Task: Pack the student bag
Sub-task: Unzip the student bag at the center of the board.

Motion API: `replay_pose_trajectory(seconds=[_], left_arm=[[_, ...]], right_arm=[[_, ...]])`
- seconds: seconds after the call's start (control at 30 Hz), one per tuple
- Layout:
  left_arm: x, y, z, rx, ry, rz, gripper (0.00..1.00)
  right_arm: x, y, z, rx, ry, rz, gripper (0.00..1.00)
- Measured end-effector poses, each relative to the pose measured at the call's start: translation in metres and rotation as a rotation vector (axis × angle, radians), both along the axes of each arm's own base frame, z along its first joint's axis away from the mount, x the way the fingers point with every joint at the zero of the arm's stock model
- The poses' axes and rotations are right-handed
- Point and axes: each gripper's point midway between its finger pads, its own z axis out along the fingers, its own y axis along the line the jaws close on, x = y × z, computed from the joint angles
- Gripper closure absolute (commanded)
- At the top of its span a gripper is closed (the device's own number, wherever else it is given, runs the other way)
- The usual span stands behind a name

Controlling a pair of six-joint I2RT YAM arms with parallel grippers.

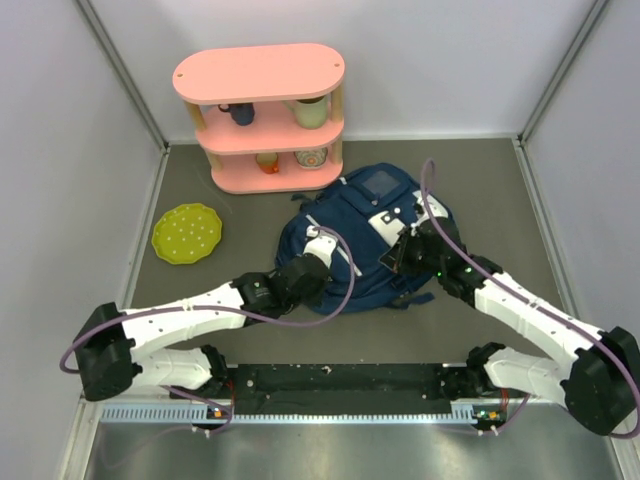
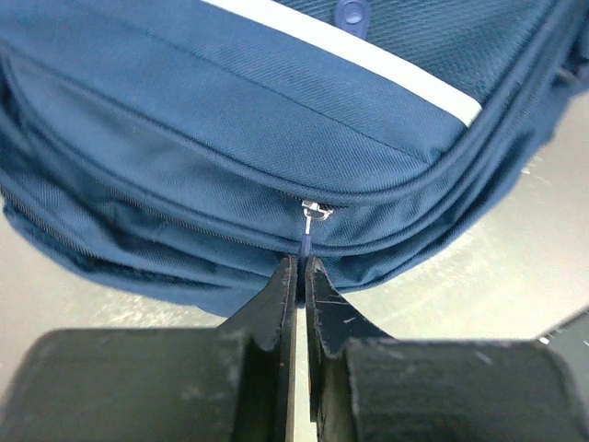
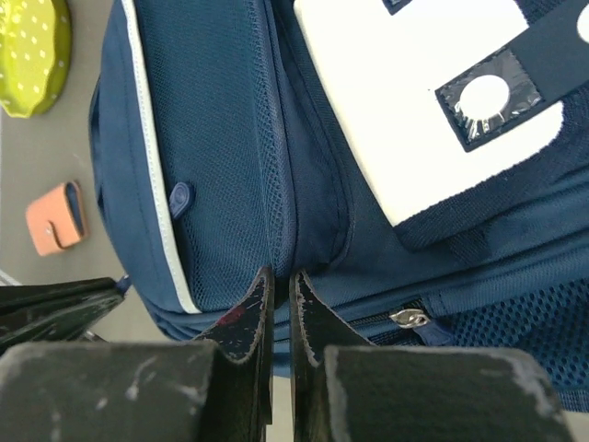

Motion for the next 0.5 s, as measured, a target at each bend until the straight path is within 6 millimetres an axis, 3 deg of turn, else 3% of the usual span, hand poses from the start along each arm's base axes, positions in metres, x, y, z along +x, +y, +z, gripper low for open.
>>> replay_pose_trajectory(seconds=[0.23, 0.4, 0.5], left_arm=[[-0.025, -0.036, 0.020, -0.149, 0.037, -0.223, 1.00], [-0.048, -0.059, 0.020, -0.169, 0.061, -0.341, 1.00], [-0.060, -0.084, 0.018, -0.156, 0.075, -0.400, 1.00]], right_arm=[[-0.003, -0.033, 0.006, -0.128, -0.072, 0.088, 1.00], [-0.006, -0.048, 0.006, -0.218, -0.113, 0.122, 1.00], [-0.002, -0.062, 0.006, -0.266, -0.127, 0.097, 1.00]])
